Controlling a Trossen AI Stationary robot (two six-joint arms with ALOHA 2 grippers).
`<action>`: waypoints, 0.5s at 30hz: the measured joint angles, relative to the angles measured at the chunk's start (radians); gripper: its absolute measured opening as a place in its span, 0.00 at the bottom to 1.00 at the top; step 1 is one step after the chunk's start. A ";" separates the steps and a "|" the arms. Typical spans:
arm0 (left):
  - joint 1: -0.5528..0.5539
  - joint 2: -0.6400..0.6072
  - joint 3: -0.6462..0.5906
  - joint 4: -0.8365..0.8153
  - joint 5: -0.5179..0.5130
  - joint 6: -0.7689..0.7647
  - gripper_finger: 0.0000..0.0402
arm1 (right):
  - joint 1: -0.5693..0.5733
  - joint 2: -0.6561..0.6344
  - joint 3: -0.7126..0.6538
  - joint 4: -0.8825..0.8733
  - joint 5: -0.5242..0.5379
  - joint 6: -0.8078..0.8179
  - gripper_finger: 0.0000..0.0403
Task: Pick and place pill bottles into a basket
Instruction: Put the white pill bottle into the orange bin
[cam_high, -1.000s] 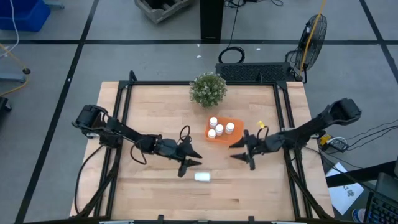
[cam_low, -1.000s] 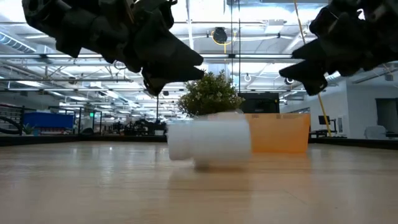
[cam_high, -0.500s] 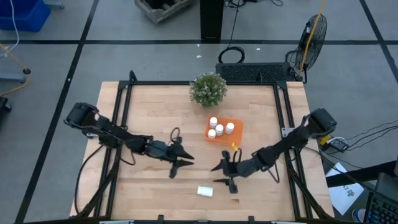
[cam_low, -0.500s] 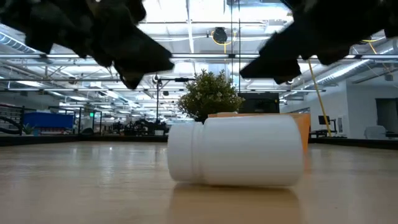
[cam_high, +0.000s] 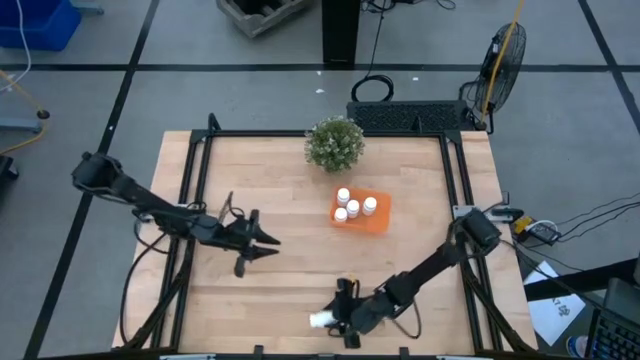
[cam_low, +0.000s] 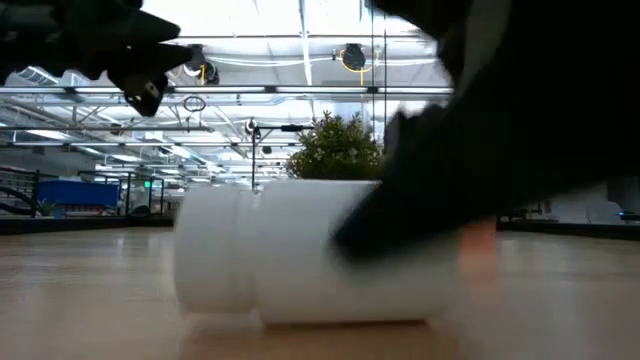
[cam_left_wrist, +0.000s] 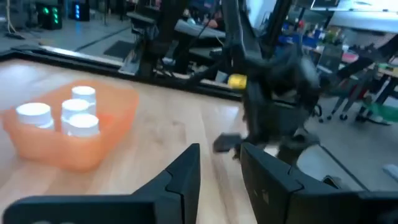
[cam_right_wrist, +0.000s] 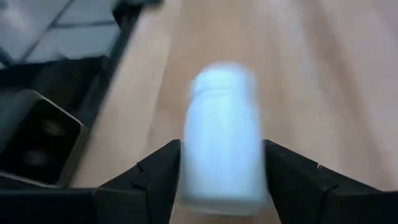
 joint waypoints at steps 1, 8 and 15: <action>-0.007 -0.023 -0.015 -0.001 -0.008 0.000 0.30 | 0.001 0.027 0.017 -0.001 0.004 0.000 0.52; -0.061 -0.051 -0.030 0.000 -0.043 0.000 0.30 | 0.003 0.075 0.070 -0.030 0.043 -0.037 0.52; -0.087 -0.049 -0.032 -0.078 -0.069 -0.034 0.30 | -0.027 0.069 0.069 -0.042 0.019 -0.081 0.50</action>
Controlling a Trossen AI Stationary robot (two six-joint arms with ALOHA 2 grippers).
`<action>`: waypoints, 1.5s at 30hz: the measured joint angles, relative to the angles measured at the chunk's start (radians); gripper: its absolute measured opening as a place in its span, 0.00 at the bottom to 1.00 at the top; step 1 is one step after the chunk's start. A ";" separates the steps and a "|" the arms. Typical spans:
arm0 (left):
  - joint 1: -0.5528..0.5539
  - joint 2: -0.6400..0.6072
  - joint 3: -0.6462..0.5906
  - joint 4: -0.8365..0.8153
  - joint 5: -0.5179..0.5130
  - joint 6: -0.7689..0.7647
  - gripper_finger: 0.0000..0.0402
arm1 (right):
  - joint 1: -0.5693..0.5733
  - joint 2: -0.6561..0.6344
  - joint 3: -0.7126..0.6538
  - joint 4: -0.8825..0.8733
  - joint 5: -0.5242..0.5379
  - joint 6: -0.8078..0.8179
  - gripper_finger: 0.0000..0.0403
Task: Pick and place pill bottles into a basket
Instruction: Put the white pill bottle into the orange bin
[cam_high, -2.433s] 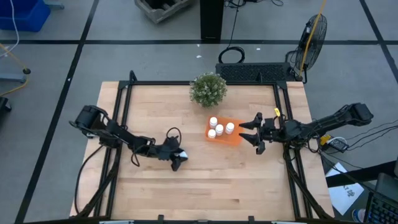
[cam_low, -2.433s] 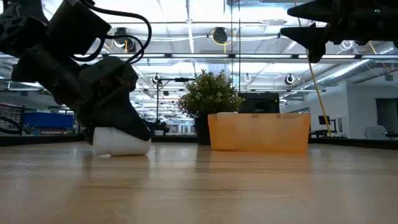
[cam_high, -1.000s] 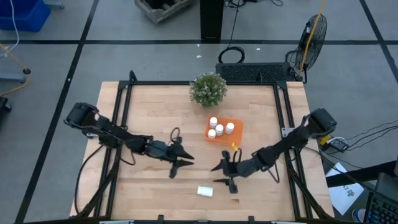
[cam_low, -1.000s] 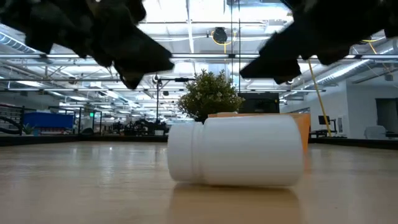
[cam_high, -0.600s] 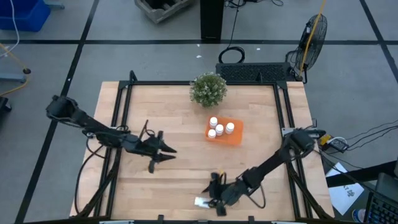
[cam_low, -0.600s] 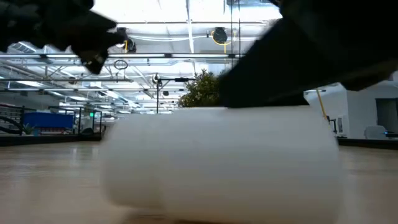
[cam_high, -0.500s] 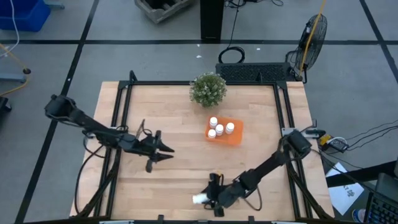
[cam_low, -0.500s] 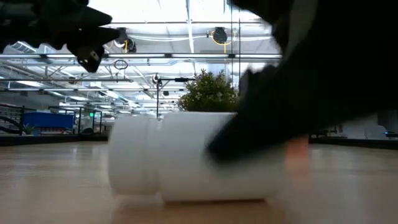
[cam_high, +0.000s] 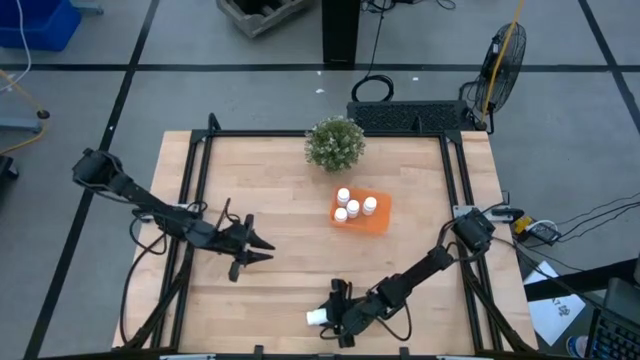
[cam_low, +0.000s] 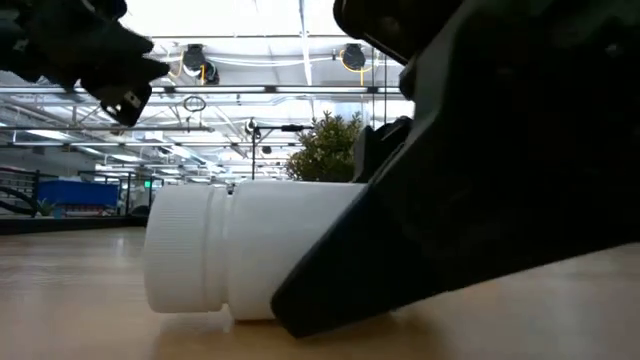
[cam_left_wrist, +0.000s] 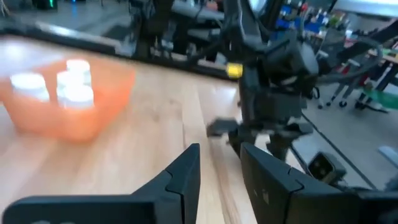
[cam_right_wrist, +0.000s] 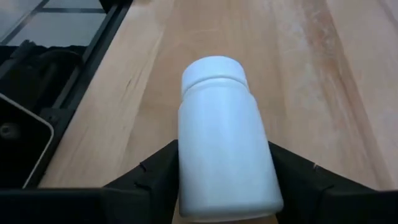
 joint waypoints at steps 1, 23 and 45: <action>0.000 0.001 0.000 -0.017 0.004 -0.021 0.30 | -0.004 0.000 0.000 0.001 0.000 -0.001 0.48; 0.008 0.159 0.010 0.010 -0.040 -0.223 0.44 | -0.201 -0.142 -0.004 -0.060 0.110 -0.199 0.39; 0.008 0.390 0.203 0.054 -0.118 -0.156 0.94 | -0.278 -0.189 -0.003 0.007 0.130 -0.280 0.39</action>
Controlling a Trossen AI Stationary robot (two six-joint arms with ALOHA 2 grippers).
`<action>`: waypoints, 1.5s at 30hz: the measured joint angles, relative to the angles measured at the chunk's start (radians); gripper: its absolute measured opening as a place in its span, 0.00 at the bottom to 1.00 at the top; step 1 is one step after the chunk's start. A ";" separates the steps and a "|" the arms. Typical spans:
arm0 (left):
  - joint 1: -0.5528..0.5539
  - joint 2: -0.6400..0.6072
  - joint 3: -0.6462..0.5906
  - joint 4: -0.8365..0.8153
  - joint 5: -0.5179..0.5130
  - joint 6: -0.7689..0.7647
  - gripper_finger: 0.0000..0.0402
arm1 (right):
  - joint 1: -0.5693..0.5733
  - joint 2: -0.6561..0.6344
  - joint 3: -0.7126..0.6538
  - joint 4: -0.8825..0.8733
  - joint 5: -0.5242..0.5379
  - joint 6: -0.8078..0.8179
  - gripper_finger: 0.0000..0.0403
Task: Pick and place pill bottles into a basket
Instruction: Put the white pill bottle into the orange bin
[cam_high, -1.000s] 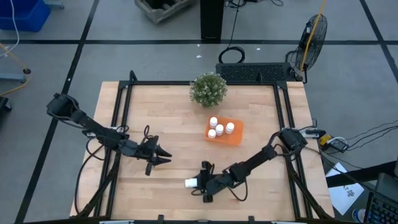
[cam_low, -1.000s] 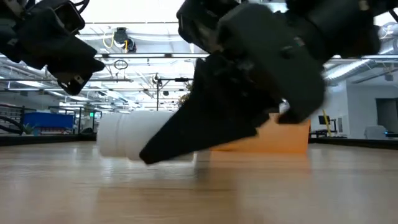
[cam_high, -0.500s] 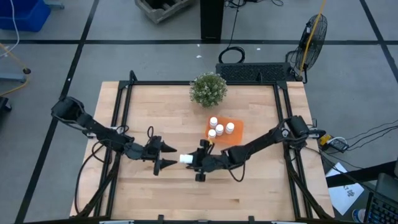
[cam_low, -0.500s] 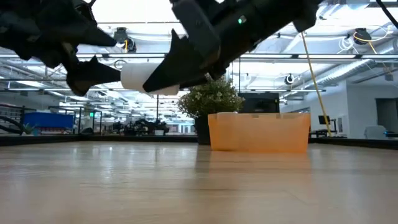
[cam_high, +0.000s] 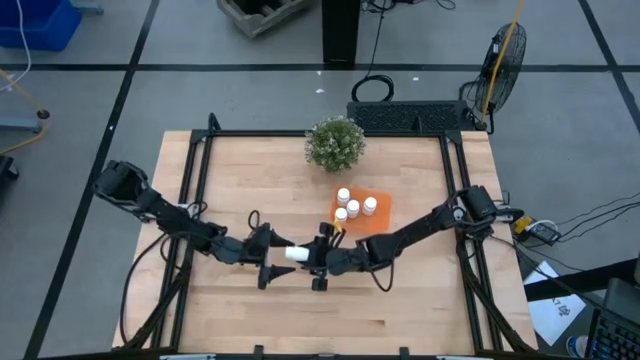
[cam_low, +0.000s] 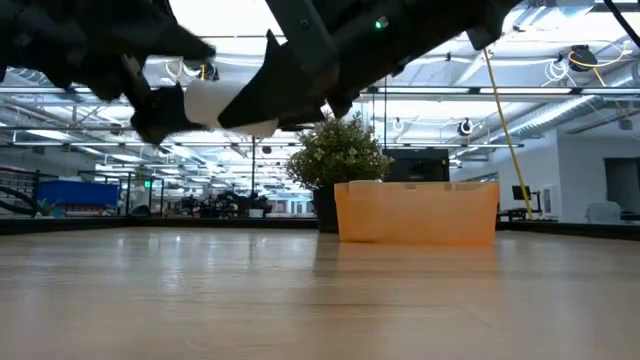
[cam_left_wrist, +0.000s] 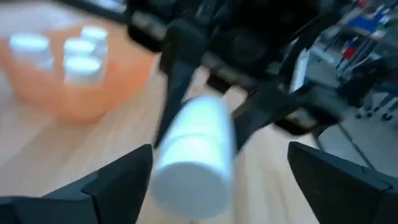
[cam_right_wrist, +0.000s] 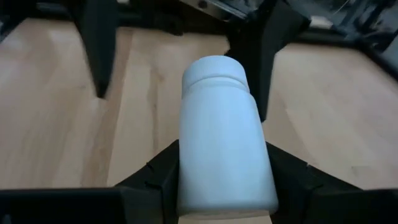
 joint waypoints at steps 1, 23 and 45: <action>-0.008 -0.001 0.000 0.030 -0.012 0.023 0.92 | 0.003 0.000 0.000 0.008 0.022 -0.007 0.39; -0.097 -0.045 0.000 0.546 -0.165 0.563 0.65 | 0.011 -0.199 -0.196 0.544 0.010 -0.225 0.39; 0.109 -0.045 0.002 0.592 0.074 0.509 0.74 | -0.059 -0.172 -0.199 0.649 -0.131 -0.146 0.39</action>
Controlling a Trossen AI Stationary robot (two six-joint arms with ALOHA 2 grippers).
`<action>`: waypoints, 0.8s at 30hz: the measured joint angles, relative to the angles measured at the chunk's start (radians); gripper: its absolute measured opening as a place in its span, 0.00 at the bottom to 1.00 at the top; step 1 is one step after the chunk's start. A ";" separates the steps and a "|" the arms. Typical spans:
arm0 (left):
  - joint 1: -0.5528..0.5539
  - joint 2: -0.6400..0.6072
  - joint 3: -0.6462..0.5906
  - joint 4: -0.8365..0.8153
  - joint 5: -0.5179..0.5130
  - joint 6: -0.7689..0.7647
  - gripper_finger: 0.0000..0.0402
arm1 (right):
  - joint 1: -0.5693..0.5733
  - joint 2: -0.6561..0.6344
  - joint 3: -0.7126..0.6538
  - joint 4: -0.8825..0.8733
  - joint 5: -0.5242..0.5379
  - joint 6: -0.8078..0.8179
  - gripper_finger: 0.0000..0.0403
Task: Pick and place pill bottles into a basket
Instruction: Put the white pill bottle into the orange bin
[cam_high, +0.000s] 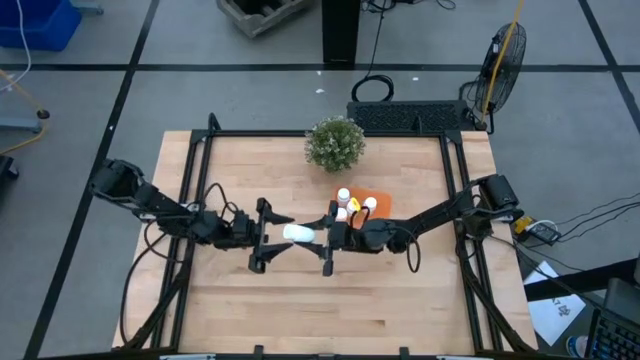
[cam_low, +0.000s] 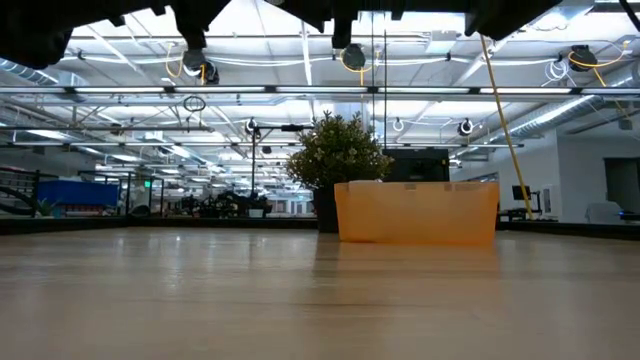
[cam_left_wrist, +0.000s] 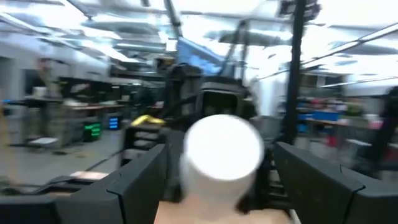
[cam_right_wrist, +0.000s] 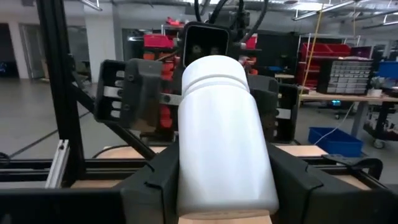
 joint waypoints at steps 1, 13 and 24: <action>0.009 0.000 0.000 0.000 0.036 -0.011 0.74 | 0.000 0.001 0.000 0.003 0.000 -0.005 0.39; 0.034 0.001 0.001 0.016 0.077 -0.027 0.65 | -0.007 0.001 0.000 0.014 -0.049 0.041 0.39; 0.082 0.001 0.002 0.022 0.137 -0.065 0.58 | -0.031 0.001 0.000 0.012 -0.079 0.085 0.39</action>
